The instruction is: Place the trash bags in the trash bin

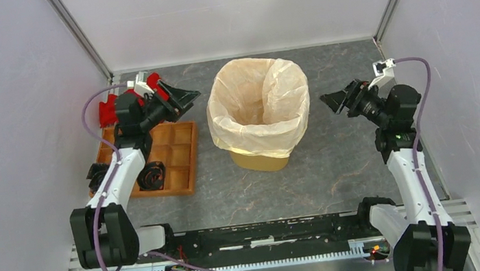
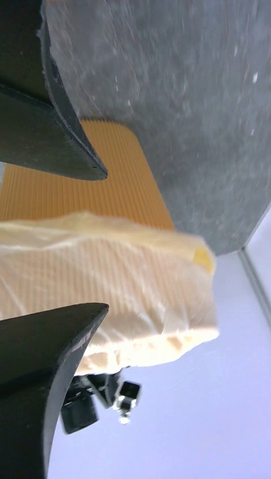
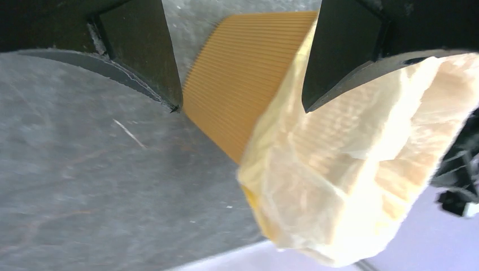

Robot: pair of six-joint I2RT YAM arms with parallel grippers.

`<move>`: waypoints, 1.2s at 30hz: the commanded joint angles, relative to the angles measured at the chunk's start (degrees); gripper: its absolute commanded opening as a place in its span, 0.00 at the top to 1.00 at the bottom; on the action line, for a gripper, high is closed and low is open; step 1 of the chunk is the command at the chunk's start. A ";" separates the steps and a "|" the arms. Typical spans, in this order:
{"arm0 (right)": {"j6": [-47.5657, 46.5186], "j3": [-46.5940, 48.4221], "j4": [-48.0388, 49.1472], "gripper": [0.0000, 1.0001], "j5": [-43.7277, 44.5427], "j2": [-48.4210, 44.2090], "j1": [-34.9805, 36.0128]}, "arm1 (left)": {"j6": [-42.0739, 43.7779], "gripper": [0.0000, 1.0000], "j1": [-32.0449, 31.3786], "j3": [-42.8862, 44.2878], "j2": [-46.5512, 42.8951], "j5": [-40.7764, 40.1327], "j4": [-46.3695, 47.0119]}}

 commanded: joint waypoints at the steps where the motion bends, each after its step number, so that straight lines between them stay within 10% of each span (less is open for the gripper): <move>1: 8.02 -1.56 17.17 0.17 -10.35 2.18 3.32 | -3.36 0.15 -4.79 1.51 2.69 4.42 9.47; 8: 5.29 -1.02 17.09 0.35 -6.79 5.54 7.23 | -0.42 0.22 -10.24 4.43 8.63 3.00 7.54; 18: 1.64 -2.42 17.85 0.66 -0.16 14.66 8.62 | 1.30 0.63 -11.55 5.91 15.61 -1.87 5.04; 26: 0.28 -9.50 16.63 0.62 -1.08 17.82 8.65 | -4.73 0.73 -11.22 0.24 19.80 -1.05 10.90; 36: -11.37 3.58 -3.74 0.27 7.95 11.63 7.53 | -3.77 0.49 -9.66 4.52 16.17 -0.11 6.60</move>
